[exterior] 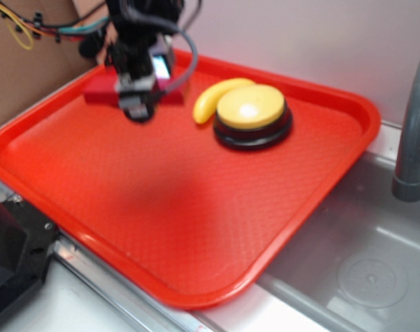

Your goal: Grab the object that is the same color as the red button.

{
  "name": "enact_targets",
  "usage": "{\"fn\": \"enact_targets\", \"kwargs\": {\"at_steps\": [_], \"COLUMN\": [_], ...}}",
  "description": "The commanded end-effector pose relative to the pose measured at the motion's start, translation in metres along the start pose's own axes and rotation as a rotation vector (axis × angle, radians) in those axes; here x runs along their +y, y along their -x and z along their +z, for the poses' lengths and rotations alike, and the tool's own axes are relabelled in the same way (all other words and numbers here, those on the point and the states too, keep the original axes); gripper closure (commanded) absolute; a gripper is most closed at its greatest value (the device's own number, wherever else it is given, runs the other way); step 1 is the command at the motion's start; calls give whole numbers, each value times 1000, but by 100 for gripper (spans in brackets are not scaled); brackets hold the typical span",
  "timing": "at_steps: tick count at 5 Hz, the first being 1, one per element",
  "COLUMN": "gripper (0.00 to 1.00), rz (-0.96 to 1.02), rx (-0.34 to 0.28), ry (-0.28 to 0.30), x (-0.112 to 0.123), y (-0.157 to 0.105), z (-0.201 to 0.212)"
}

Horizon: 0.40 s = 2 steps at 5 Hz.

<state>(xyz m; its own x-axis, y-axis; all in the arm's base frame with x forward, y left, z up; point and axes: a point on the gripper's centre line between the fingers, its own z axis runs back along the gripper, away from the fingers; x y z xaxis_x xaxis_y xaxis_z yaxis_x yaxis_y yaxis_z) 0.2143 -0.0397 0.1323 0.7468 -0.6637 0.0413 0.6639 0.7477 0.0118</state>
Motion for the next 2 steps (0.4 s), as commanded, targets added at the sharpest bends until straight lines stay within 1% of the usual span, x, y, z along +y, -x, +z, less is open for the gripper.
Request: {"fn": "enact_targets", "kwargs": {"at_steps": [1,2], "gripper": [100,100], "rz": [524,775], "rx": [-111,-144], "ry": [-16,-23], "x": [21,24], "y": [42,55], "z": [52,51]}}
